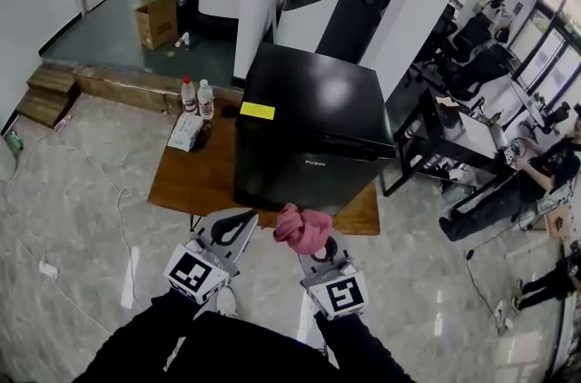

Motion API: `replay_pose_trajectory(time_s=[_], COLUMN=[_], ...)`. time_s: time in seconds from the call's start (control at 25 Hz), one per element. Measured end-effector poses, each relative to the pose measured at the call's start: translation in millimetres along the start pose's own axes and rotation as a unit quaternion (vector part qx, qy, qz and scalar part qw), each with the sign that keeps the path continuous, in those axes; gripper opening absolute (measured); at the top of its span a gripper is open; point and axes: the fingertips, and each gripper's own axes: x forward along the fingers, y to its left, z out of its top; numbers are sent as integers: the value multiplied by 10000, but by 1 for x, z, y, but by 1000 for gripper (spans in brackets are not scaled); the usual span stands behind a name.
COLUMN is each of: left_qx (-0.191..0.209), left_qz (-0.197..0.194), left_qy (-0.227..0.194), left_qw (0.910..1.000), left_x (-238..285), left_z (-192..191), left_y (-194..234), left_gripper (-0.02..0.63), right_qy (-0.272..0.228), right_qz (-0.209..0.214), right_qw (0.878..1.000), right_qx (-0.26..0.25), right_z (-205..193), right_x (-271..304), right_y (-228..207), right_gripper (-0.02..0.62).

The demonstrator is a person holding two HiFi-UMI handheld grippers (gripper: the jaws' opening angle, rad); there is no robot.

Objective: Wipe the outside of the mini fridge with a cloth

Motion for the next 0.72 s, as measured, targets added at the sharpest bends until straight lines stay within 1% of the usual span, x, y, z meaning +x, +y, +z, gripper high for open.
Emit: replay_pose_trajectory(time_s=[0.12,0.2,0.4,0.48,0.56,0.72], left_qx=[-90,-44,-129,-120,-145,-206], left_qz=[-33,-87,-149,-189,-190,-115], left_qy=[213,240,298,321,329,351], left_qw=[9997,9997,9994,9992,9992,9991], left_x=[17,26,48,57,65,79], left_z=[-14,-20,-38,-46,-54,-64], left_y=[33,53,97,108,115,128], left_gripper=[6,6,6,6,6,6], right_qy=[239,362,590,699,679,711], right_qz=[-118,-263,-521,-603,-657,-647], right_qw=[9995,9988,9967,9956,9955,9952], right_qx=[-167,-205,-189,-180,-116,187], right_z=[-8,-13,-28,-36,-43,-53], right_x=[47,75,137,155,168,188], right_y=[-13,-21,-38,-45,-49,-56], right_gripper=[60,60,60,62,63,63])
